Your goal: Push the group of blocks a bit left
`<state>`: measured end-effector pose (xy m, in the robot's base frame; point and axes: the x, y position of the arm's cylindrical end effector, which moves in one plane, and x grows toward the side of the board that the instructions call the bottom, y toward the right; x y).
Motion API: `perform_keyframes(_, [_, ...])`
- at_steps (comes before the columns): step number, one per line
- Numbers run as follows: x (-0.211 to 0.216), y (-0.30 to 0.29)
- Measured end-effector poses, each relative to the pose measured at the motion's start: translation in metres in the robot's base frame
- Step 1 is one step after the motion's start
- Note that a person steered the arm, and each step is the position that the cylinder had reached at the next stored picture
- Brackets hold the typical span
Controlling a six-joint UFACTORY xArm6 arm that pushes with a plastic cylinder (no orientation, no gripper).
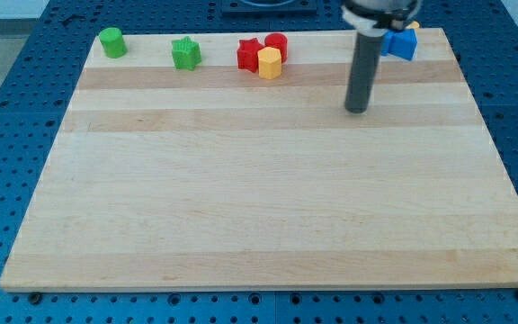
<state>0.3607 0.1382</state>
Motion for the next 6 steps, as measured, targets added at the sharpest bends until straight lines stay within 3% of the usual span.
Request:
perform_keyframes(4, [-0.045,0.112])
perform_keyframes(6, [-0.127,0.136])
